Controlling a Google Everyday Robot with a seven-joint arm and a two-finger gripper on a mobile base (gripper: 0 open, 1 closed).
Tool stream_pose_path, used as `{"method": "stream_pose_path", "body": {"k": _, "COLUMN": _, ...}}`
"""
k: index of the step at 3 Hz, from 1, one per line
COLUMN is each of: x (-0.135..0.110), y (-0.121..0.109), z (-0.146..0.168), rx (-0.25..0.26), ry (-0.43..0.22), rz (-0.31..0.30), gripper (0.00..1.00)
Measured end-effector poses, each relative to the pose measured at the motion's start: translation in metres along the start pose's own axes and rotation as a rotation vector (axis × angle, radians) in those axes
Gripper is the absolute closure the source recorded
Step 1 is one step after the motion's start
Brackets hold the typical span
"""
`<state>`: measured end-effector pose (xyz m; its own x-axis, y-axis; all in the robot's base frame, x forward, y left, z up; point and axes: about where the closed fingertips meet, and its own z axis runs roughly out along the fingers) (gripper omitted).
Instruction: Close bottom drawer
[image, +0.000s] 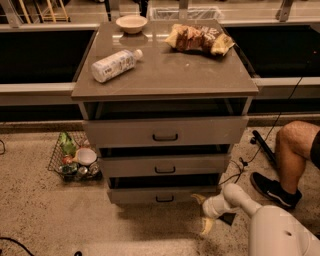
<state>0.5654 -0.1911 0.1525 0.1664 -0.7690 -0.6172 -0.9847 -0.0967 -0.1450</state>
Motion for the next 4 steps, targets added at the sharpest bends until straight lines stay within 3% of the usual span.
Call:
{"method": "stream_pose_path", "body": {"k": 2, "x": 0.006, "y": -0.006, "z": 0.002, "rx": -0.017, "ry": -0.031, "rz": 0.008, "gripper": 0.0}}
{"method": "stream_pose_path", "body": {"k": 4, "x": 0.016, "y": -0.033, "z": -0.004, "rx": 0.007, "ry": -0.041, "rz": 0.021, "gripper": 0.0}}
